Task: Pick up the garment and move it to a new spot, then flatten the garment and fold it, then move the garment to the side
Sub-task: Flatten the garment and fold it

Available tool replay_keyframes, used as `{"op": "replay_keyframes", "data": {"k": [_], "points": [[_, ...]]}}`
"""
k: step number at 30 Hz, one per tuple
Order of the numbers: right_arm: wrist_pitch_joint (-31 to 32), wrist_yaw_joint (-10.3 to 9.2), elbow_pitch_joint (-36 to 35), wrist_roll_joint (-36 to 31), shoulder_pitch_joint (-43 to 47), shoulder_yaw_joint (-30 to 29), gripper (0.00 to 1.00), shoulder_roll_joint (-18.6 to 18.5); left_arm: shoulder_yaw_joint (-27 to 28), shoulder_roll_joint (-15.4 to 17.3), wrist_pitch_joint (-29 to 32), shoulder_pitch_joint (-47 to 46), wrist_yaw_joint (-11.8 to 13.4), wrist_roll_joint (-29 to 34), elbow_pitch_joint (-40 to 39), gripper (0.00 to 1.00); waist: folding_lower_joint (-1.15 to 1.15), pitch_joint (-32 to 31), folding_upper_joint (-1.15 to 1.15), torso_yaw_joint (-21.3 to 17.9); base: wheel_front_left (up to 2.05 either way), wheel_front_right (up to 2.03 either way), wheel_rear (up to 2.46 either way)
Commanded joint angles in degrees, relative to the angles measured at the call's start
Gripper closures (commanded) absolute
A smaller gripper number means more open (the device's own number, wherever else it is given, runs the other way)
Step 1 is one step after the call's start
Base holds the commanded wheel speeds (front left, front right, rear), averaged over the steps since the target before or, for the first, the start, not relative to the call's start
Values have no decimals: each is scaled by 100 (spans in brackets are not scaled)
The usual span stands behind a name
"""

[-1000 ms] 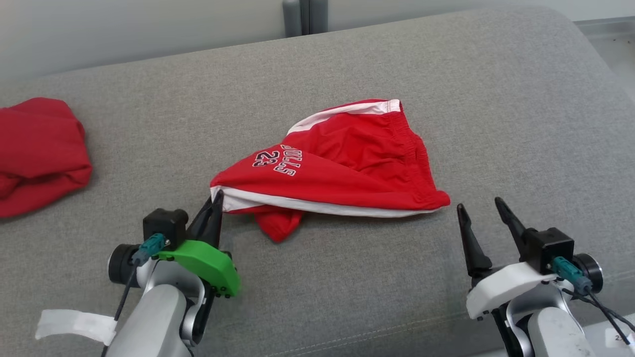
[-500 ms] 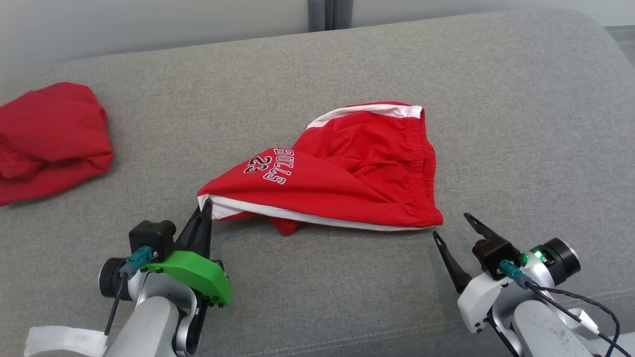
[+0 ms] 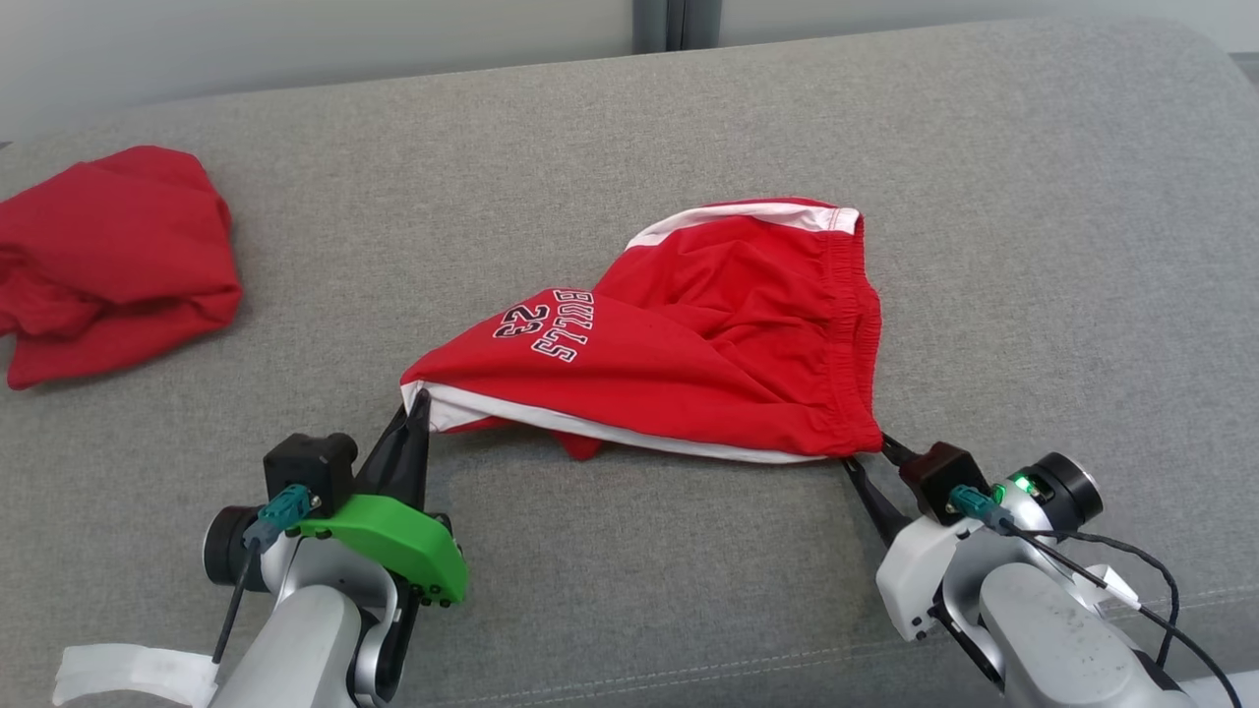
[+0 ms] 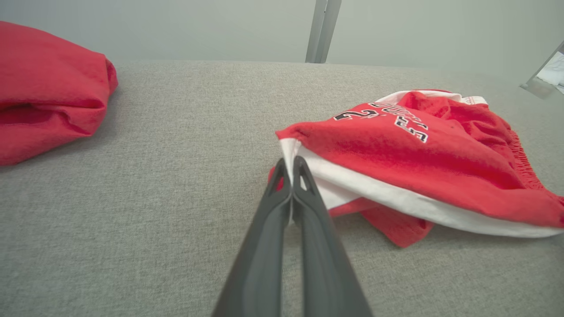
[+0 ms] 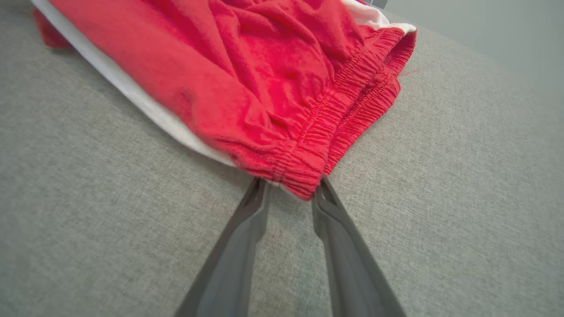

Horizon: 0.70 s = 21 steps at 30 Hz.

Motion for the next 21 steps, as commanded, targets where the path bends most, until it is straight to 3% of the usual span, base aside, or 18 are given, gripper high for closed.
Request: {"op": "replay_keyframes", "data": {"k": [1,5,6,13,21], "points": [[-53,-6,86,83,-103,58,57,-14,12,42,5,-3,34,-9,-14,100,0,17,0,10,0,0,0],[-101,-6,269,223,-252,222,83,-18,18,82,4,5,51,-32,-43,100,0,34,0,6,0,0,0],[-110,-6,300,268,-289,268,100,-20,25,90,-1,10,52,-45,-50,100,0,35,0,0,0,0,0],[-131,-6,119,921,-487,581,100,-88,168,142,-99,27,12,-219,-196,100,0,4,0,-66,0,0,0],[139,-6,-925,2300,-886,1126,100,-597,365,238,123,-103,-263,-647,-707,100,0,-203,0,-181,0,0,0]]}}
